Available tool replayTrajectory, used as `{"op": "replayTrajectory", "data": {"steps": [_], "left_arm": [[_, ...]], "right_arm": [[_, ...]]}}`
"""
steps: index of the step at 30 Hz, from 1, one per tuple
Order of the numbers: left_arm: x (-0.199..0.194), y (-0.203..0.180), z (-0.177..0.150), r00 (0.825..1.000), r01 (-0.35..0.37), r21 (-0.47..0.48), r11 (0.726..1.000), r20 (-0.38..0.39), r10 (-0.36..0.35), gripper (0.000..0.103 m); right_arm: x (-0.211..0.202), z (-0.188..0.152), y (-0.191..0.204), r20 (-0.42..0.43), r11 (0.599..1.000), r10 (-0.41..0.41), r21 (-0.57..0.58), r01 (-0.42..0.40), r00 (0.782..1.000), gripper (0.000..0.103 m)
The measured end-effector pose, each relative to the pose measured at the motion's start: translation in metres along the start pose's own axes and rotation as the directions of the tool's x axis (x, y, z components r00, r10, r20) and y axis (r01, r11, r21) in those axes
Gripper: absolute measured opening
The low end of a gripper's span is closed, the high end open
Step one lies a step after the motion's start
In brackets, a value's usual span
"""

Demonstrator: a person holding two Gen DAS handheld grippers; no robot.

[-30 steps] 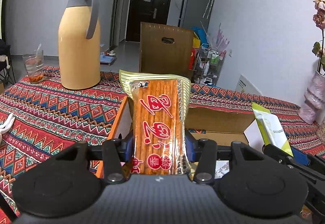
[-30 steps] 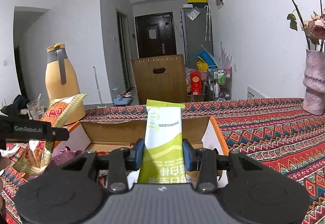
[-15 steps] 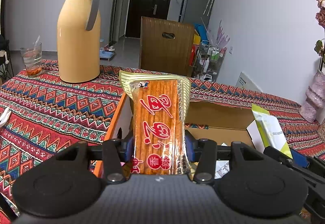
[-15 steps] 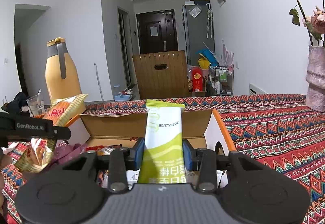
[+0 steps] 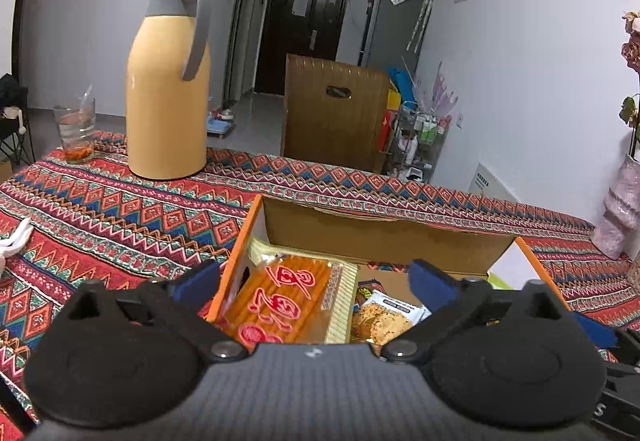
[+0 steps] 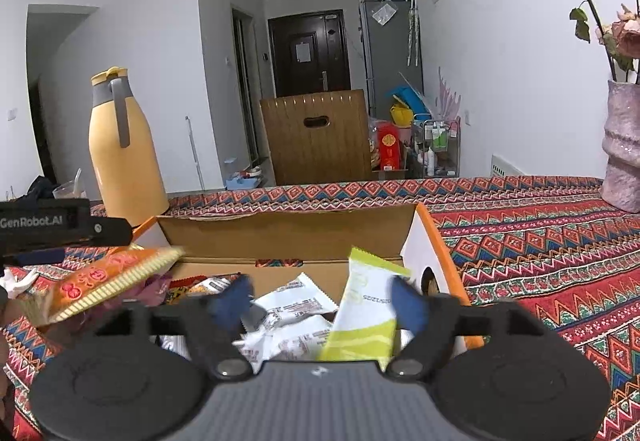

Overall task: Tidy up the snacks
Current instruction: 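Carry both packets over the box and open both grippers to drop them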

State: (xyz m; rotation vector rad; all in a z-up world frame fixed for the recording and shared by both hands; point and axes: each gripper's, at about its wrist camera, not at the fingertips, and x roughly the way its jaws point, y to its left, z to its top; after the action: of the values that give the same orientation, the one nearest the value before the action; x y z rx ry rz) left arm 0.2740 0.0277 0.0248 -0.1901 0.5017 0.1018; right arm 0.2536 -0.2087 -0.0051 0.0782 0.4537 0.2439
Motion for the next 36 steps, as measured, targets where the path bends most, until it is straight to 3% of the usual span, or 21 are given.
{"op": "replayTrajectory", "data": {"steps": [2,17,28,36], "left_arm": [[-0.001,0.001,0.001,1.0,0.004,-0.007,1.0,0.001,-0.004,0.103],[-0.008,0.001,0.003,1.0,-0.001,-0.02,1.0,0.005,0.001,0.103],[-0.047,0.0,0.011,0.999,0.003,-0.01,1.0,0.052,-0.002,0.103],[-0.085,0.008,-0.002,0.998,0.011,0.018,1.0,0.06,-0.012,0.103]], "right_arm": [[-0.002,-0.001,0.0,0.009,1.0,0.002,0.002,-0.002,1.0,0.103],[-0.009,0.002,-0.003,0.033,1.0,-0.011,0.019,0.01,0.999,0.103],[-0.045,0.014,0.009,0.092,1.0,-0.007,-0.029,0.01,0.996,0.103],[-0.081,0.009,0.016,0.099,0.999,0.002,-0.052,0.004,0.995,0.103]]}}
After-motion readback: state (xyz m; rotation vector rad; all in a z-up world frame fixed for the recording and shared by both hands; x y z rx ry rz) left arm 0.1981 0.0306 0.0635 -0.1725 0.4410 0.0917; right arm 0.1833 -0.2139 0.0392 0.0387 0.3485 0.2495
